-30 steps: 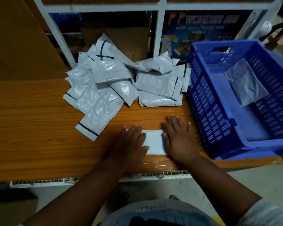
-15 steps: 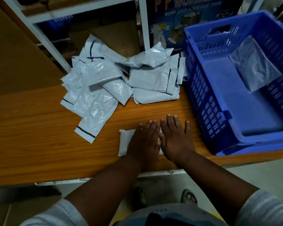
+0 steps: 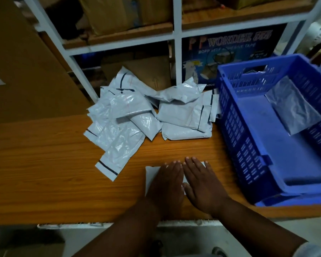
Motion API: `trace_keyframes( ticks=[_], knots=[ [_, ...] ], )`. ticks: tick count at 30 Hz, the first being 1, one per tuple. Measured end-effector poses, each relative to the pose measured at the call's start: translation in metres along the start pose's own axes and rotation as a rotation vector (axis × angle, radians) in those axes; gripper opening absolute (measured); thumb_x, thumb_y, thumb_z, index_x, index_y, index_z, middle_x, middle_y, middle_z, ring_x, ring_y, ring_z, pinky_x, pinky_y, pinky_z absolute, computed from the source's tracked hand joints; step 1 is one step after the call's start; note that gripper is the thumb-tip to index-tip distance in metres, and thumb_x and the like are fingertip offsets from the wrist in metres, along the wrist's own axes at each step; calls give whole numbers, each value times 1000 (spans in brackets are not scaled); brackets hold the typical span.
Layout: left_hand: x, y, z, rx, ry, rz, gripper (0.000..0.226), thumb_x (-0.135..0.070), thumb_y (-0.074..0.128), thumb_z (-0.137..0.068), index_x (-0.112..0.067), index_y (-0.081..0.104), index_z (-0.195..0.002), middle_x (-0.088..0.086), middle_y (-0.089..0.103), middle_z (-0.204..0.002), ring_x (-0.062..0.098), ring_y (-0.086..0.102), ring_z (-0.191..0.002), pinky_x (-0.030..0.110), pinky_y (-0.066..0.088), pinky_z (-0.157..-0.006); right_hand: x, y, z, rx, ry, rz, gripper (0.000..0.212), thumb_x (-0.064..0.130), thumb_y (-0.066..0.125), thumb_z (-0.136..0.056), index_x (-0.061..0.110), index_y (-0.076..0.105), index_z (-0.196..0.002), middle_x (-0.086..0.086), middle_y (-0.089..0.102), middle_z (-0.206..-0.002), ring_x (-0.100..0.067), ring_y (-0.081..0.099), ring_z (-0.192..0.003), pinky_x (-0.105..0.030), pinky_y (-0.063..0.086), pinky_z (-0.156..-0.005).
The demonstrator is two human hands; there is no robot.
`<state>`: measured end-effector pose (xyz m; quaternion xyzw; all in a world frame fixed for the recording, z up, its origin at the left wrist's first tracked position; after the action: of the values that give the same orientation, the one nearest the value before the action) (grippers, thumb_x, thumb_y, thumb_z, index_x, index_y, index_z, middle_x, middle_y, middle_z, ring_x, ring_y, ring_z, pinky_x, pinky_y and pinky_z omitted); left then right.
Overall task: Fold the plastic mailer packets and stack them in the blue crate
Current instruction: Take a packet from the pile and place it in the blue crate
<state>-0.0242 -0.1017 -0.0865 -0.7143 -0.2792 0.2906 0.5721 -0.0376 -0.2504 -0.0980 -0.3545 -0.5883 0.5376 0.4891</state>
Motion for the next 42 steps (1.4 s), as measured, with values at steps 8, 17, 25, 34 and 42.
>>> trace_keyframes(
  ticks=[8, 17, 25, 34, 42],
  knots=[
    [12, 12, 5, 49, -28, 61, 72, -47, 45, -106, -10, 33, -167, 10, 27, -176, 26, 19, -164, 49, 14, -134, 1, 5, -4, 44, -2, 58, 71, 57, 24, -112, 14, 24, -170, -12, 14, -177, -30, 6, -165, -60, 14, -130],
    [34, 1, 1, 147, -135, 397, 70, -29, 54, -105, -10, 30, -168, 8, 28, -175, 20, 23, -162, 46, 21, -133, 29, -24, -22, 27, -81, -20, 66, 51, 28, -113, 14, 29, -167, -16, 14, -177, -28, 17, -163, -47, 10, -134],
    [56, 4, 38, 112, 40, -45, 80, -61, 43, -104, -13, 31, -167, 13, 28, -174, 32, 25, -162, 55, 24, -130, 34, -4, -19, 17, -14, 80, 71, 58, 17, -113, 14, 29, -168, -11, 18, -177, -26, 13, -165, -50, 15, -132],
    [69, 2, 39, 81, -123, 14, 93, -72, 40, -105, -9, 19, -170, 13, 9, -179, 32, 6, -166, 57, 18, -131, 18, -11, -44, 113, -89, 163, 77, 68, 14, -110, 18, 32, -167, -10, 18, -177, -27, 13, -165, -54, 12, -132],
    [69, 9, 58, 157, -211, -40, 92, -73, 29, -105, -13, 9, -172, 16, 3, -179, 35, 5, -166, 58, 16, -130, 60, -13, -25, 85, -143, 196, 78, 70, 15, -109, 26, 3, -172, -8, -11, -179, -31, -14, -164, -69, -4, -127]
  ],
)
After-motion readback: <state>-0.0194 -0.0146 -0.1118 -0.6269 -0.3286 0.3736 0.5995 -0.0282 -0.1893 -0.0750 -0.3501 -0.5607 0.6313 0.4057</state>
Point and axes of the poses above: each hand's wrist, its own z-axis away from the middle knuckle, its own y-axis out of the palm, x = y × z, the point moved 6 cm from there along -z, towards the middle knuckle
